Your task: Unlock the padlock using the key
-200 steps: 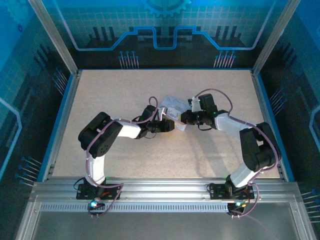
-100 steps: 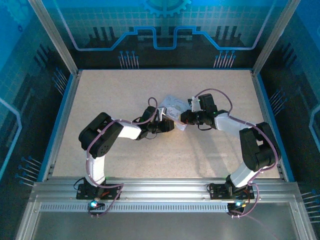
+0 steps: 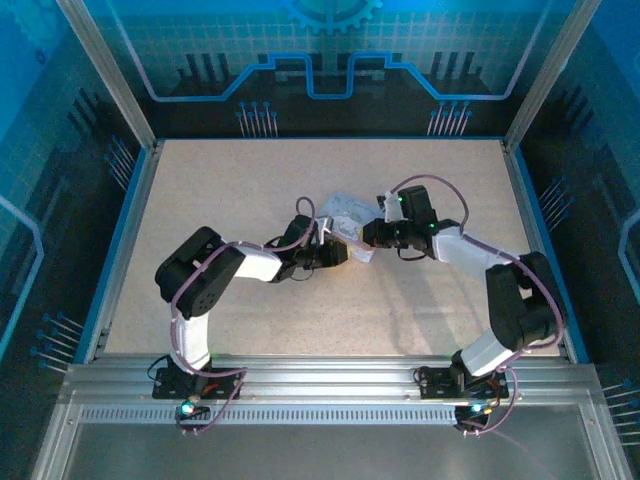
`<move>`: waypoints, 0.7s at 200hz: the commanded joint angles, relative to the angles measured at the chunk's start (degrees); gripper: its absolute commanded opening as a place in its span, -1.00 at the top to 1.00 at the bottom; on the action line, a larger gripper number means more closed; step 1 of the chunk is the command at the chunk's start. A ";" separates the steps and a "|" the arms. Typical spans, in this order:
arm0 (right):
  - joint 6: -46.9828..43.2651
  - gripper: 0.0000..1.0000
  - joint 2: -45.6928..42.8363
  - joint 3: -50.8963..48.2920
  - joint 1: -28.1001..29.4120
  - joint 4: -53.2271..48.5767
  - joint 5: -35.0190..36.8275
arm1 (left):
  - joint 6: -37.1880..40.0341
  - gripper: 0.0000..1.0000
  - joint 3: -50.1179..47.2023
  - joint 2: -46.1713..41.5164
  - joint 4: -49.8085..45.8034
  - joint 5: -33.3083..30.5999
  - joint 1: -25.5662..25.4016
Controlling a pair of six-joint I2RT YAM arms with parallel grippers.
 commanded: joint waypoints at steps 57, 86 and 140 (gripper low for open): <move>-5.85 1.00 -17.28 -12.49 6.92 -3.34 7.41 | -3.69 0.50 -1.29 -6.87 -0.68 -0.52 -1.40; -6.48 1.00 -20.33 -17.98 9.16 -0.83 11.42 | -5.84 0.53 -1.09 -8.16 -2.55 0.11 -1.45; -8.40 1.00 -20.66 -23.49 11.66 5.93 17.10 | -8.05 0.61 -0.33 -10.12 -5.09 0.97 -1.99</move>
